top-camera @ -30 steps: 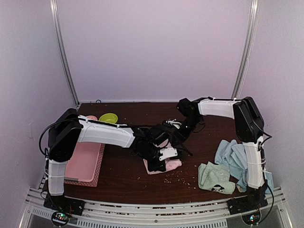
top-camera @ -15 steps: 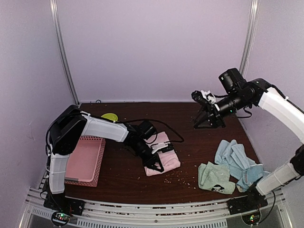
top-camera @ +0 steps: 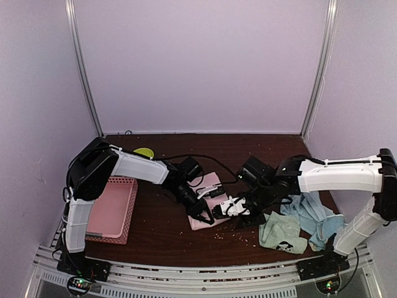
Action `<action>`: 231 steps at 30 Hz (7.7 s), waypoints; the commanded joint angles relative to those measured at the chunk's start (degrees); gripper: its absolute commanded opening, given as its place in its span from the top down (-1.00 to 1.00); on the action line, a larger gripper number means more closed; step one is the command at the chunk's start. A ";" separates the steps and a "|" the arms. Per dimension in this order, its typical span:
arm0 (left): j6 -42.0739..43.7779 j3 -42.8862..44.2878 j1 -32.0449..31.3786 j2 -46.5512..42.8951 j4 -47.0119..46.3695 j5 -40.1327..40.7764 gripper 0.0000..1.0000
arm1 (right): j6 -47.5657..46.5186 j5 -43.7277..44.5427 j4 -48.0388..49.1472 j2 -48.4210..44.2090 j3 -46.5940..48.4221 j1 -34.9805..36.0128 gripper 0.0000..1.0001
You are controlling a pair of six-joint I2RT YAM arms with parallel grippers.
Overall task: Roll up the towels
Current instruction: Roll the towel at the center of the board.
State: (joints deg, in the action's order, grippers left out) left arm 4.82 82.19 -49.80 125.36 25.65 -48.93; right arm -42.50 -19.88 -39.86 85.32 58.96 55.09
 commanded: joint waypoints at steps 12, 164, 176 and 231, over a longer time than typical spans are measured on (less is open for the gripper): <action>0.80 1.68 0.13 2.22 3.97 0.76 0.89 | -3.85 12.29 17.35 11.56 -1.25 2.22 0.09; -5.50 8.92 1.94 11.47 9.19 -9.02 0.64 | -7.25 15.90 22.98 13.72 -5.22 2.81 0.37; -8.76 -3.66 2.29 -15.75 -3.12 31.95 -0.32 | -1.26 -0.56 1.55 18.59 4.89 2.42 0.97; 13.78 -14.32 -23.24 -16.32 -11.19 62.15 0.65 | 1.08 -26.28 -36.79 54.10 43.31 -11.85 0.96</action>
State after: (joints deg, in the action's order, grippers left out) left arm 19.22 66.13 -72.93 108.09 16.21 12.25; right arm -41.78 -52.05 -79.72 137.69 103.61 43.48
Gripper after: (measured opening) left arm 0.186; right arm 0.105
